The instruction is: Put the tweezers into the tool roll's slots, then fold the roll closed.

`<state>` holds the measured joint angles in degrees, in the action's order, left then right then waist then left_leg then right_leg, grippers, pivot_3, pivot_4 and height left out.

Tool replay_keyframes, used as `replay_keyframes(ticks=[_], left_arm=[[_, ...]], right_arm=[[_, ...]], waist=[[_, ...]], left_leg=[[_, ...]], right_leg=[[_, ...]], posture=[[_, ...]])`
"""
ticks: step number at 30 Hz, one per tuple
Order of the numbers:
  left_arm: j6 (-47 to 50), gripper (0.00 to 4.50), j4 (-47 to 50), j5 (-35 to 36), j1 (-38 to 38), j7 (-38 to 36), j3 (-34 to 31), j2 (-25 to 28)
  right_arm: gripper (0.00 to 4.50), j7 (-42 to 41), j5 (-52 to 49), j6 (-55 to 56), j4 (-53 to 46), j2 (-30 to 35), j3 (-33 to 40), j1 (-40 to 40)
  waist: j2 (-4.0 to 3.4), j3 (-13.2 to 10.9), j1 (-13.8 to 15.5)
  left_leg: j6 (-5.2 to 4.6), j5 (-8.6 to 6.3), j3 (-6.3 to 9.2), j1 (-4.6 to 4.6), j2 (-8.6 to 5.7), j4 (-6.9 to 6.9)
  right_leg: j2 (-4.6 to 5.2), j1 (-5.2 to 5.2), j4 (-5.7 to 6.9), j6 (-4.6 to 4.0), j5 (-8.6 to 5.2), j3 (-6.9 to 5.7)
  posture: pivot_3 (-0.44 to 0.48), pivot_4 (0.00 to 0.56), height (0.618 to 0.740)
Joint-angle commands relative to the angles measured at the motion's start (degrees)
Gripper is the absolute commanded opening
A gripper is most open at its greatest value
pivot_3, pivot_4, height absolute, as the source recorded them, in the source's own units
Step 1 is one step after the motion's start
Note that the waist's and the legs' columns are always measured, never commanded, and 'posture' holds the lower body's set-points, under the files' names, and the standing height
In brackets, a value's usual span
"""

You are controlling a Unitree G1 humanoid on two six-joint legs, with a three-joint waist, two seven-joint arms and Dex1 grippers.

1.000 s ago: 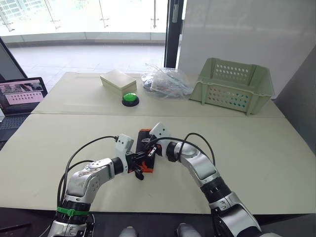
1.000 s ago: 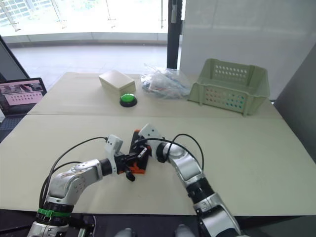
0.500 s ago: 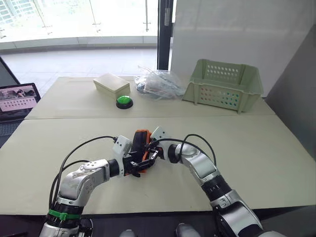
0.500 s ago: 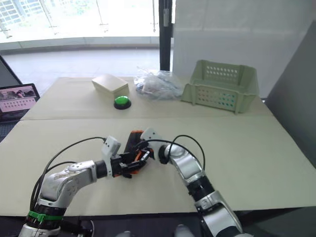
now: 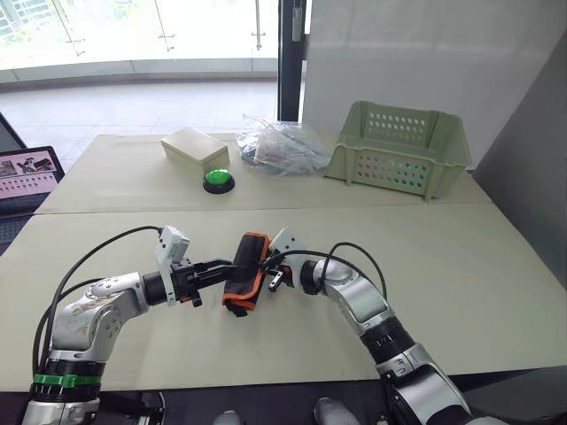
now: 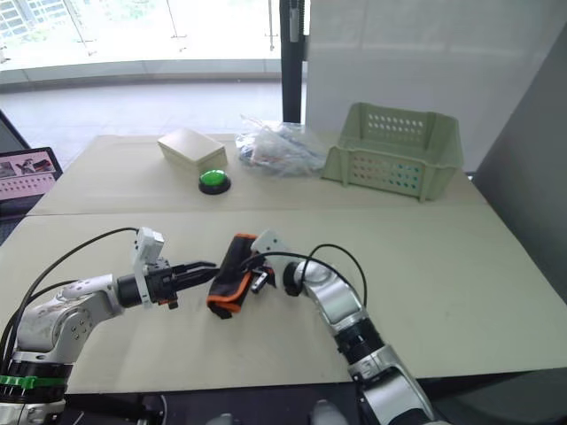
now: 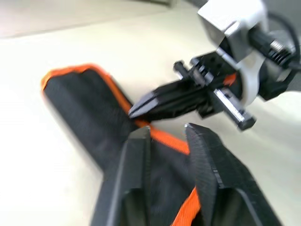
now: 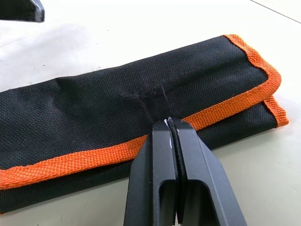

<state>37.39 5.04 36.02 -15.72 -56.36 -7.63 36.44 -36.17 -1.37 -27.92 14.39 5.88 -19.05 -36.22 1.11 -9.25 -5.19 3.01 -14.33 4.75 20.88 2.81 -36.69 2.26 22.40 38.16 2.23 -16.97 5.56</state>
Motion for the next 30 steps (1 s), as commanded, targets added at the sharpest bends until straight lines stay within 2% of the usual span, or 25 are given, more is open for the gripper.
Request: replay_keyframes(ticks=[1, 3, 7, 9, 13, 16, 20, 30], left_arm=[[-3.4, 0.02, -1.4, -1.4, -0.7, -1.7, 1.7, -1.2], [-4.5, 0.02, -2.5, -2.0, -0.6, -2.8, 3.1, -1.8], [-11.5, 0.02, -8.5, -10.6, 0.6, -5.1, 9.7, -0.8], [-13.2, 0.02, -9.7, -12.4, 1.3, -6.4, 11.6, -0.5], [-14.3, 0.02, -10.2, -13.3, 1.7, -6.8, 12.2, -0.7], [-14.5, 0.02, -10.7, -13.5, 1.8, -7.1, 12.1, -0.8], [-14.6, 0.02, -10.0, -13.4, 2.2, -7.0, 11.9, -0.8], [-14.2, 0.02, -7.9, -13.1, 3.7, -7.4, 11.5, 0.0]], right_arm=[[0.0, 1.0, 1.0, -1.5, 1.7, 0.5, -0.3, 1.6], [0.0, 1.1, 1.1, -1.6, 1.4, 0.5, -0.3, 1.7], [0.0, 1.0, 0.9, -1.0, -0.9, 0.9, -0.1, 2.4], [0.0, 0.1, 0.4, 1.5, -2.5, 1.0, 0.1, 2.4], [0.0, -4.1, -2.8, 7.7, -6.7, 0.8, 0.7, 2.9], [0.0, -6.3, -3.3, 7.3, -7.7, 1.5, -0.2, 3.3], [0.0, -4.8, 0.1, 6.4, -2.1, 1.6, -2.7, 3.1], [0.0, 0.3, 1.2, 8.9, 16.0, -1.8, 0.9, -5.2]], waist=[[0.0, 0.0, -0.1], [0.0, 0.0, -0.1], [-0.01, 0.0, 0.0], [0.0, 0.0, 0.0], [0.0, 0.0, 0.0], [-0.01, 0.0, 0.0], [-0.01, 0.0, 0.0], [-0.01, 0.0, -0.5]], left_leg=[[0.0, 0.0, 0.0, 0.04, 0.0, 0.0], [-0.01, 0.0, 0.0, 0.09, 0.0, 0.0], [-0.01, 0.0, 0.01, 0.2, 0.0, 0.0], [-0.01, 0.0, 0.01, 0.23, -0.01, 0.0], [-0.03, -0.02, -0.01, 0.33, -0.02, 0.0], [-0.04, -0.03, -0.02, 0.55, -0.02, 0.0], [-0.05, -0.03, -0.02, 0.65, -0.03, 0.0], [-0.05, -0.02, -0.05, 0.28, -0.02, 0.0]], right_leg=[[0.0, 0.04, 0.0, -0.01, 0.0, 0.01], [0.0, 0.08, -0.01, -0.02, 0.01, 0.01], [0.0, 0.19, -0.02, -0.04, 0.03, 0.0], [0.0, 0.24, -0.02, -0.04, 0.03, 0.0], [0.03, 0.31, -0.07, -0.04, 0.03, 0.01], [0.04, 0.56, -0.04, -0.04, 0.04, 0.02], [0.04, 0.69, 0.03, -0.06, 0.05, 0.01], [0.03, 0.53, 0.29, -0.09, 0.07, 0.03]], posture=[[0.0, 0.15, 0.713], [0.0, 0.15, 0.713], [0.0, 0.15, 0.713], [0.0, 0.15, 0.713], [0.0, 0.15, 0.713], [0.0, 0.15, 0.713], [0.0, 0.15, 0.713], [0.0, 0.15, 0.713]])
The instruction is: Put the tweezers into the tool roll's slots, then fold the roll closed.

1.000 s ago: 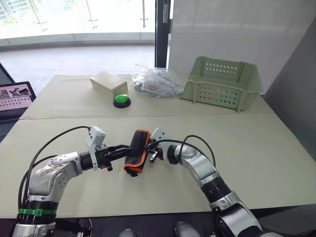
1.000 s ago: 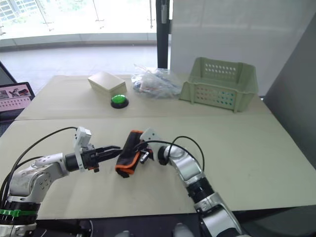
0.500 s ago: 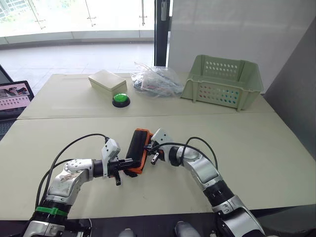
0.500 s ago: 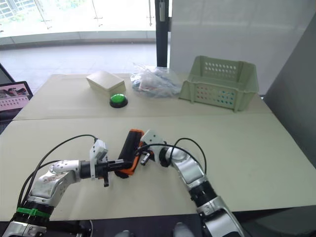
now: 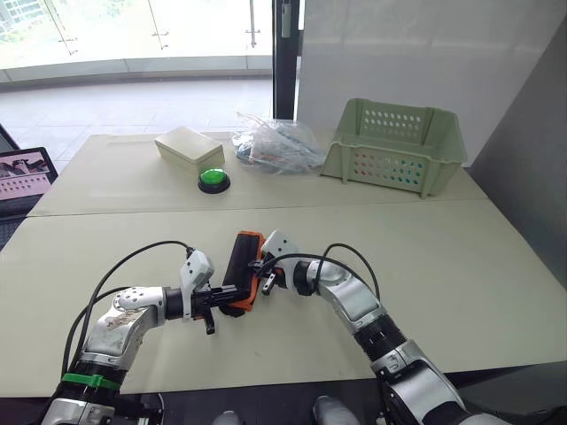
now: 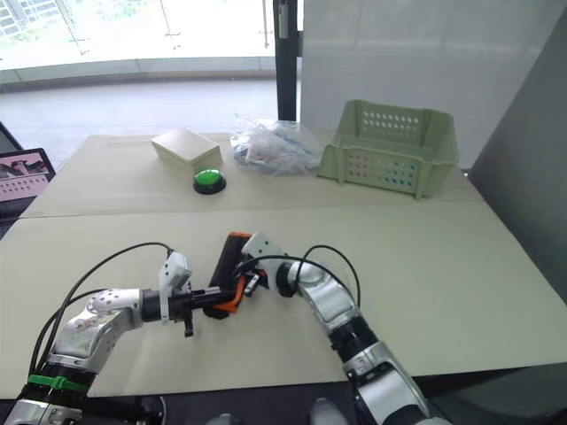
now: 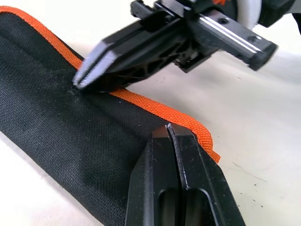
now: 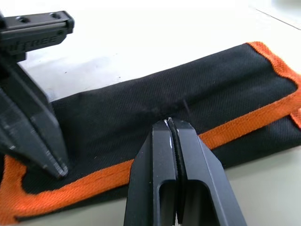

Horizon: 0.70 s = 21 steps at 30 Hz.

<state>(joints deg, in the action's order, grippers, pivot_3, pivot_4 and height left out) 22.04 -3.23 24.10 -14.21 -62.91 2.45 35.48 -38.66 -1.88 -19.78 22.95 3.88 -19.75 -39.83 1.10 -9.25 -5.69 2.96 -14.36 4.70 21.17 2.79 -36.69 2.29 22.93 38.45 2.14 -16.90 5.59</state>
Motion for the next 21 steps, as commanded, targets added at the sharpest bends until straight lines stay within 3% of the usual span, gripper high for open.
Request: replay_keyframes(ticks=[1, 8, 16, 21], left_arm=[[1.1, 0.02, 0.5, -1.1, 2.3, -0.9, 1.5, 1.0], [0.9, 0.02, 0.8, -1.2, 3.1, -0.2, 1.0, 0.9], [0.8, 0.02, 0.6, -1.3, 3.1, 0.4, 0.6, 0.7], [0.7, 0.02, 0.4, -1.2, 3.1, 0.6, 0.6, 0.6]], right_arm=[[0.0, 2.8, 1.6, 1.4, 9.0, 0.0, 1.9, -2.5], [0.0, 3.3, 1.9, 7.5, 21.1, -2.3, 3.8, -9.5], [0.0, 0.6, 3.7, 11.6, 23.6, -3.1, 2.8, -10.2], [0.0, 0.9, 3.1, 10.7, 22.7, -3.7, 4.5, -10.2]], waist=[[0.0, 0.0, 0.0], [0.0, 0.0, 0.0], [-0.14, -0.1, -0.6], [-0.41, -0.1, -2.7]], left_leg=[[0.0, 0.0, 0.0, -0.03, 0.0, 0.0], [0.0, 0.0, 0.0, -0.04, 0.0, 0.0], [0.0, 0.0, 0.13, 0.03, -0.04, 0.05], [0.58, 1.03, 4.62, -0.31, -2.36, 0.92]], right_leg=[[0.0, -0.02, 0.02, 0.0, 0.0, 0.0], [0.0, -0.01, 0.06, -0.01, 0.01, -0.01], [0.03, -0.12, 0.08, -0.01, 0.0, -0.12], [1.62, -1.78, -0.13, 0.52, -0.88, -3.27]], posture=[[0.0, 0.15, 0.713], [0.0, 0.15, 0.713], [0.0, 0.15, 0.709], [0.0, 0.15, 0.708]])
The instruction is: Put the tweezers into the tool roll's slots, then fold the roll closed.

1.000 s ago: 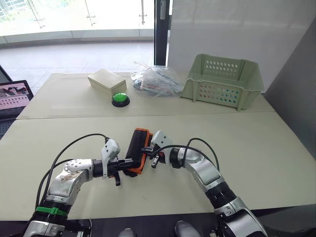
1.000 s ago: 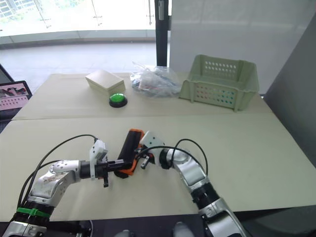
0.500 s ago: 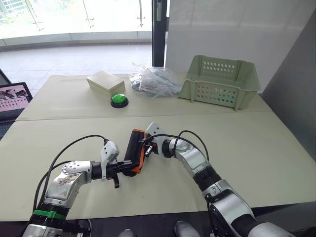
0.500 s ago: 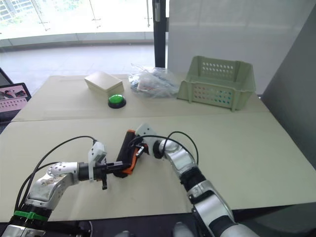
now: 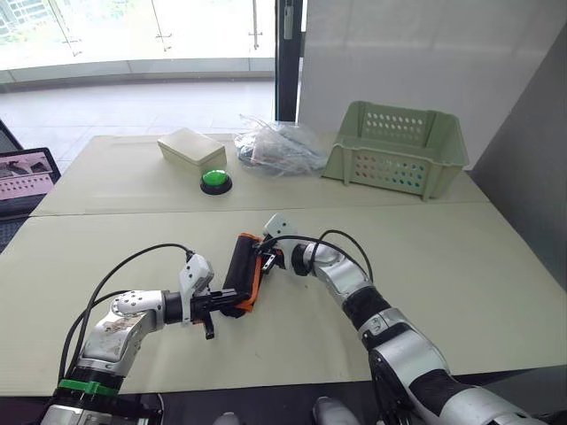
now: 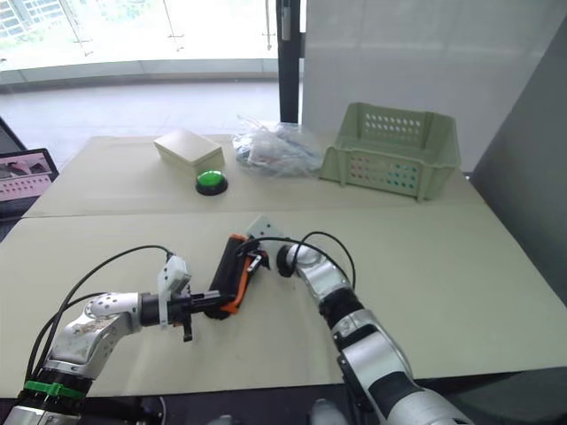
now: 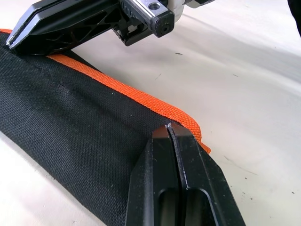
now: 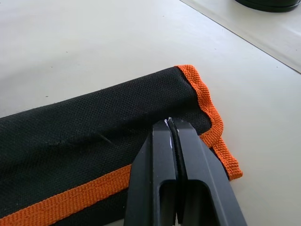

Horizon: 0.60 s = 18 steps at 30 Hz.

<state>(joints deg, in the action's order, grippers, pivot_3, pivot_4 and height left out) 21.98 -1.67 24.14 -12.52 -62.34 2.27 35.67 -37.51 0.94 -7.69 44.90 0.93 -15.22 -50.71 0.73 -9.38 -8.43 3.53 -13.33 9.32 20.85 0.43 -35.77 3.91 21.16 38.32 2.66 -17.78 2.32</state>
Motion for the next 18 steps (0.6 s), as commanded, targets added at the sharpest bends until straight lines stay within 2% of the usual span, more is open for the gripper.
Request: replay_keyframes(ticks=[1, 5, 12, 15, 18], left_arm=[[0.7, 0.02, -1.2, -1.3, 1.5, 0.0, 0.7, 0.4], [0.7, 0.02, -1.2, -1.2, 1.5, 0.2, 0.6, 0.3], [0.6, 0.02, -1.2, -0.8, 1.3, 0.2, 0.1, 0.5], [-1.5, 0.02, -0.4, -1.1, 1.2, 0.1, -0.6, 0.9], [-1.1, 0.02, 3.4, 1.6, 2.3, -0.6, -2.9, 1.7]], right_arm=[[0.0, -0.3, 0.4, -1.6, 0.5, -0.7, 0.1, 0.7], [0.0, -0.8, 0.8, -2.0, -1.2, 0.1, 0.0, 1.8], [0.0, -1.3, -0.2, -3.0, -10.0, 2.5, 1.0, 4.8], [0.0, -3.0, -3.0, -3.5, -19.5, 4.5, 3.1, 8.0], [0.0, -2.5, -4.0, -6.1, -27.8, 7.2, 4.6, 10.6]], waist=[[-0.14, -0.1, 0.3], [-0.17, -0.1, 1.0], [-0.17, -0.1, 1.6], [-0.17, -0.1, 1.9], [-0.17, -0.1, 2.3]], left_leg=[[0.11, 0.15, -0.2, -0.06, 0.22, 0.0], [0.1, 0.14, -0.49, 0.19, 0.45, 0.08], [0.09, 0.13, -0.75, 0.3, 0.51, 0.07], [0.09, 0.13, -0.77, 0.37, 0.51, 0.07], [0.09, 0.13, -0.8, 0.55, 0.5, 0.02]], right_leg=[[0.01, 0.18, 0.1, -0.09, -0.08, -0.03], [-0.2, 0.78, 0.66, -0.6, -0.03, 0.27], [-0.26, 1.01, 0.71, -0.63, -0.02, 0.54], [-0.26, 1.07, 0.71, -0.63, -0.02, 0.56], [-0.26, 1.2, 0.69, -0.63, -0.01, 0.61]], posture=[[0.0, 0.15, 0.708], [0.0, 0.15, 0.708], [0.0, 0.15, 0.708], [0.0, 0.15, 0.708], [0.0, 0.15, 0.708]])
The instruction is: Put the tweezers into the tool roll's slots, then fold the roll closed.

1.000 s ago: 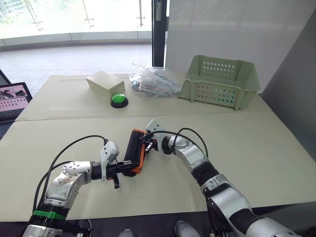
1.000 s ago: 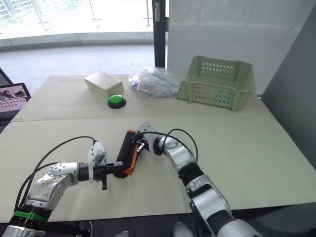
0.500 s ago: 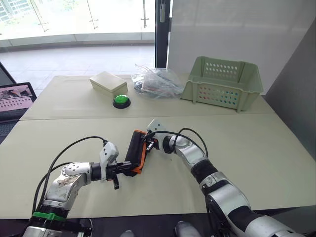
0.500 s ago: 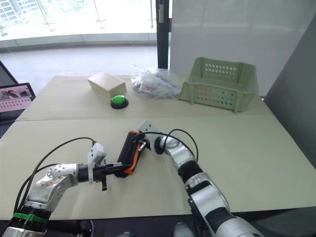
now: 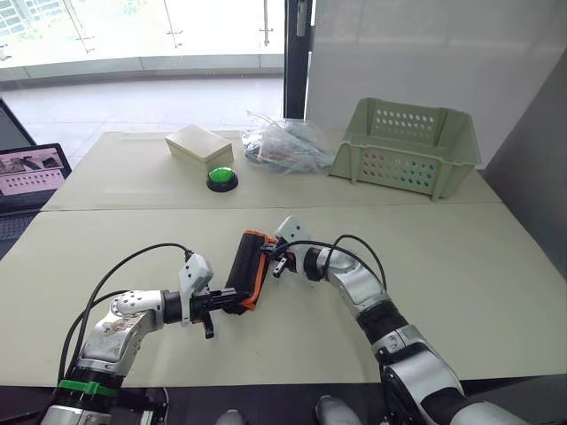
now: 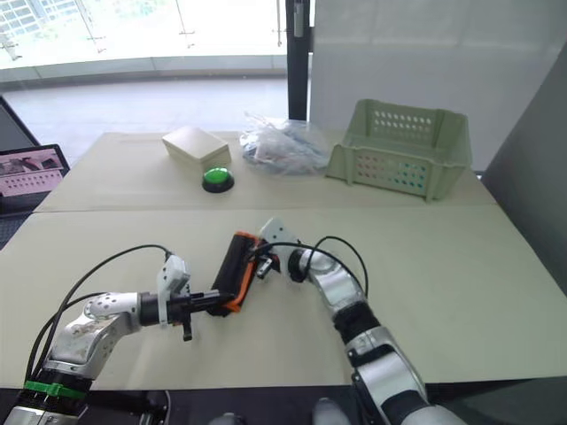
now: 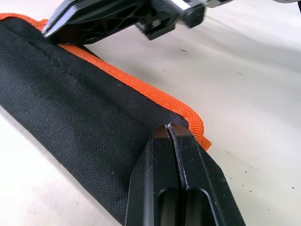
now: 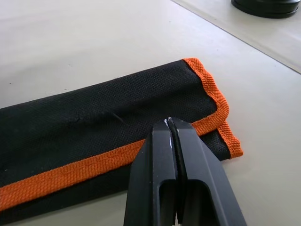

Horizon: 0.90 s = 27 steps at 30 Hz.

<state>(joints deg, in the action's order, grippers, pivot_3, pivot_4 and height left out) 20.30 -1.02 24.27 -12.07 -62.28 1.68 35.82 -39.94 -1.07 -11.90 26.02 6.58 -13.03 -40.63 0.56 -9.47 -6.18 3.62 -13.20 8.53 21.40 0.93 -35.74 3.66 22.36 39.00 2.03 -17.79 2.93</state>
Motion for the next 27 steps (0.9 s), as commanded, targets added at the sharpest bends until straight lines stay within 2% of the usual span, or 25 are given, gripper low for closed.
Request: replay_keyframes(ticks=[1, 6, 11, 16, 20, 24, 25, 27], left_arm=[[1.2, 0.02, 4.6, 3.1, 2.5, -0.6, -3.9, 1.8], [3.7, 0.02, 10.3, 7.9, 5.8, 1.4, -11.5, 4.0], [7.4, 0.02, 14.6, 14.9, 11.1, 3.2, -22.4, 5.6], [6.5, 0.0, 12.3, 14.0, 16.9, 2.1, -28.1, 9.0], [1.7, 1.18, 4.9, 8.8, 24.5, 0.3, -34.6, 12.9], [-1.9, 2.51, 1.2, 8.1, 26.8, 0.0, -38.0, 12.5], [-2.8, 2.81, 0.3, 7.8, 27.3, -0.2, -38.7, 12.5], [-3.7, 3.48, -0.9, 7.7, 27.7, -0.4, -39.5, 12.4]], right_arm=[[0.0, -0.1, -3.2, -3.0, -12.4, 2.4, 3.5, 1.6], [0.0, -1.8, -8.2, -9.0, -26.8, 9.1, 8.8, 7.3], [0.0, -4.5, -12.2, -11.8, -34.5, 18.5, 14.4, 15.5], [1.52, -7.2, -15.1, -10.1, -36.2, 24.1, 18.5, 22.3], [2.89, -10.6, -17.9, -5.2, -32.8, 28.7, 28.2, 34.5], [4.26, -11.1, -18.6, -1.2, -29.2, 31.2, 33.7, 40.3], [4.5, -11.2, -18.9, -0.4, -27.8, 31.7, 35.4, 41.4], [4.5, -11.3, -19.0, 1.0, -26.0, 32.5, 37.2, 42.7]], waist=[[0.01, 0.0, 0.2], [0.0, 0.0, 1.1], [0.06, -0.1, 2.5], [0.06, -0.3, 2.4], [0.11, -0.3, 2.5], [0.19, -0.4, 2.9], [0.21, -0.4, 2.9], [0.25, -0.5, 2.7]], left_leg=[[0.0, 0.0, -0.02, 0.05, 0.0, -0.01], [0.01, 0.01, -0.04, 0.74, 0.0, -0.13], [0.01, 0.0, -0.1, 0.93, -0.14, -0.19], [0.0, 0.0, -0.22, 0.9, -0.15, -0.17], [-0.01, 0.0, -0.27, 0.86, -0.11, -0.14], [-0.03, -0.02, -0.52, 0.87, -0.19, -0.17], [-0.03, -0.02, -0.59, 0.83, -0.18, -0.18], [-0.02, -0.01, -0.74, 0.65, -0.14, -0.19]], right_leg=[[0.0, 0.05, 0.0, 0.0, 0.0, 0.03], [0.0, 0.62, 0.02, -0.02, 0.01, 0.05], [0.17, 0.71, -0.04, -0.02, 0.02, 0.07], [0.19, 0.71, -0.09, -0.01, 0.01, 0.09], [0.15, 0.69, -0.08, -0.02, 0.0, 0.15], [0.25, 0.69, -0.15, -0.02, 0.0, 0.32], [0.25, 0.66, -0.13, -0.01, 0.01, 0.36], [0.21, 0.55, -0.13, -0.01, 0.02, 0.49]], posture=[[0.0, 0.15, 0.708], [0.0, 0.15, 0.708], [0.0, 0.15, 0.708], [0.0, 0.15, 0.708], [0.0, 0.15, 0.708], [0.0, 0.15, 0.708], [0.0, 0.15, 0.708], [0.0, 0.15, 0.708]])
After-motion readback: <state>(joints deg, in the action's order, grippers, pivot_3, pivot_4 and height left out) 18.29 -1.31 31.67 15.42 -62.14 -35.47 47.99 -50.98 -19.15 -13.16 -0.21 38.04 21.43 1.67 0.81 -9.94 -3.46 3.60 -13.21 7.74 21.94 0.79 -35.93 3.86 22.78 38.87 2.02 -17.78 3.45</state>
